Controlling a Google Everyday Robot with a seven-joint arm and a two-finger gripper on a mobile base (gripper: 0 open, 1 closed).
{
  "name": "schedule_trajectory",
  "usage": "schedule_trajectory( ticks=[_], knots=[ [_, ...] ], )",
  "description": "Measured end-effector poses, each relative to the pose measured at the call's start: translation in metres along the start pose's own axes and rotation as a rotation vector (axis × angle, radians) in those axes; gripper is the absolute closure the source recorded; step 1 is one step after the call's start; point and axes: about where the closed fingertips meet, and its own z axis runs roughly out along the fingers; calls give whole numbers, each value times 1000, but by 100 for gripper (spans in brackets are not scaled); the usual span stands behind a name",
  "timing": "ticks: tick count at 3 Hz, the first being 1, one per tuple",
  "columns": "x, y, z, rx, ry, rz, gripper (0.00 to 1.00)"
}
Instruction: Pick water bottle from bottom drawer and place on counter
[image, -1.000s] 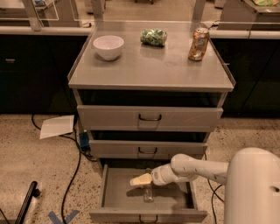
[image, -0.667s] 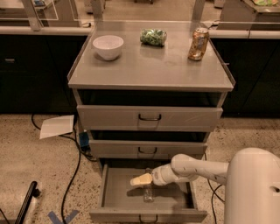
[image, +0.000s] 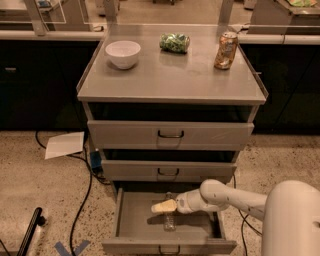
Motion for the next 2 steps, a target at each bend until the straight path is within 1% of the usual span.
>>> schedule_trajectory(
  ticks=[1, 2],
  knots=[
    [-4, -30, 17, -18, -17, 43, 0],
    [-1, -54, 35, -7, -1, 88, 0]
  ],
)
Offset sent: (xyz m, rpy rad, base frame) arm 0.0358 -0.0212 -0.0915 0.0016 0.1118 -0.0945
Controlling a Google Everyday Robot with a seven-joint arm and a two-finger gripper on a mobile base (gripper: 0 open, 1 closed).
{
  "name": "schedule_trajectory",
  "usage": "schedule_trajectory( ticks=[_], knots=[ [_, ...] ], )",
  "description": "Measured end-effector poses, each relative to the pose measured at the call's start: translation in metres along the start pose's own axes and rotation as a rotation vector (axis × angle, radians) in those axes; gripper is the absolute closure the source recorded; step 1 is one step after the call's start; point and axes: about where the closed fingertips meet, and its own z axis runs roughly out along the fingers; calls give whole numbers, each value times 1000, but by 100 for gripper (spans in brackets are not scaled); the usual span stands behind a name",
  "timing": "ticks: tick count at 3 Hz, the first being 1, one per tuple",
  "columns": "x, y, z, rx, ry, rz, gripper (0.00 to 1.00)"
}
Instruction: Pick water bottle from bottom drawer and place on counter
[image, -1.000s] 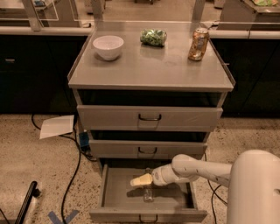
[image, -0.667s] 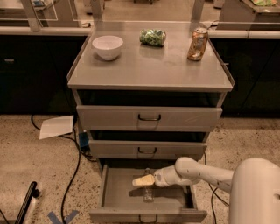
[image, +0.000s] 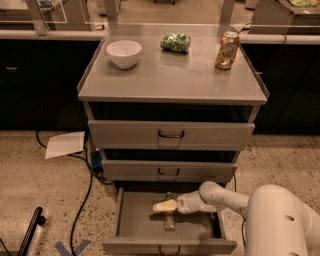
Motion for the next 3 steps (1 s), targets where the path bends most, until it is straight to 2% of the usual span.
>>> schedule_trajectory(
  ticks=[3],
  knots=[
    [24, -43, 40, 133, 78, 102, 0]
  ],
)
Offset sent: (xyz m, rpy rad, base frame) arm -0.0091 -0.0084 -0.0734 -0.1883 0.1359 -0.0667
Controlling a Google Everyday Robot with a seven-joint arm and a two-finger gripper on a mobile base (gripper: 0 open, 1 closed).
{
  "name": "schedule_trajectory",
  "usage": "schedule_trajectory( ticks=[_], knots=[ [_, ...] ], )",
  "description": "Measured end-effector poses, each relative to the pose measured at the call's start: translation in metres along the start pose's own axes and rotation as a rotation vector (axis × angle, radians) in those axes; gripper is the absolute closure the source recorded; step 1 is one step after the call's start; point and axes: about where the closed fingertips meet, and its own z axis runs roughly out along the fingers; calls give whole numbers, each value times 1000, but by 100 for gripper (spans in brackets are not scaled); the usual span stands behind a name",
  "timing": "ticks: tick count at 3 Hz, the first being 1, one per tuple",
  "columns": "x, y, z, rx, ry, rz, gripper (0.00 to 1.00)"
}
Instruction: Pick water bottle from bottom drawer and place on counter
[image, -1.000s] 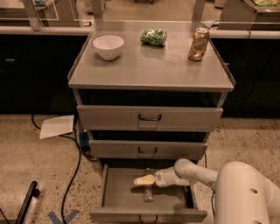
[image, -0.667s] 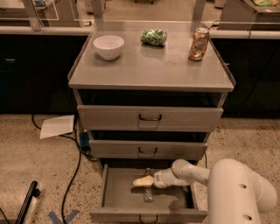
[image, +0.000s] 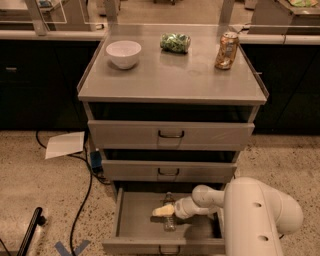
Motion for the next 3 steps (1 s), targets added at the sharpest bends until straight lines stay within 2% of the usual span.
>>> schedule_trajectory(
  ticks=[3],
  knots=[
    [1, -19, 30, 68, 19, 76, 0]
  ],
)
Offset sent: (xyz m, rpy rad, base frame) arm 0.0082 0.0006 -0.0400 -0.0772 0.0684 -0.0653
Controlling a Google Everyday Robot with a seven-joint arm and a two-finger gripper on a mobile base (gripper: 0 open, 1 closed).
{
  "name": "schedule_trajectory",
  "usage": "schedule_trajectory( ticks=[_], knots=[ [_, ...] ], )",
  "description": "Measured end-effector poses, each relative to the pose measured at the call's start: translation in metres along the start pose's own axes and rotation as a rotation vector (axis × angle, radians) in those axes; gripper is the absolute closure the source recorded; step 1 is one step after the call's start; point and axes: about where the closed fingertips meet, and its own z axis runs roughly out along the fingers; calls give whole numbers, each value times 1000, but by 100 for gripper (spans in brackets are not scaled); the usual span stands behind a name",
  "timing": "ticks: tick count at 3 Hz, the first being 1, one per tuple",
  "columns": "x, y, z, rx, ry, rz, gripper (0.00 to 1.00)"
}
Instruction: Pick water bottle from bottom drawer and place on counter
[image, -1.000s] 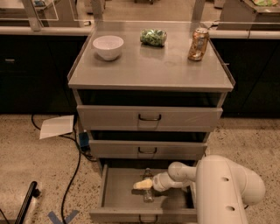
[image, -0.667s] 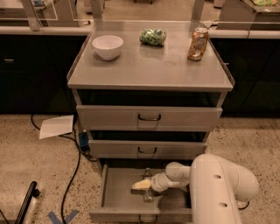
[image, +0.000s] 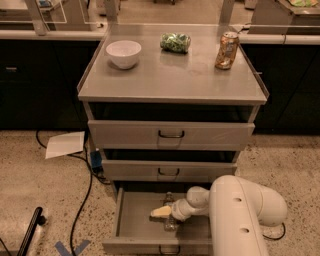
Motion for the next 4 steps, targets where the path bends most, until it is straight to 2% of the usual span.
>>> schedule_trajectory(
  ticks=[2, 4],
  knots=[
    [-3, -9, 10, 61, 4, 49, 0],
    [-10, -10, 16, 91, 1, 74, 0]
  ],
)
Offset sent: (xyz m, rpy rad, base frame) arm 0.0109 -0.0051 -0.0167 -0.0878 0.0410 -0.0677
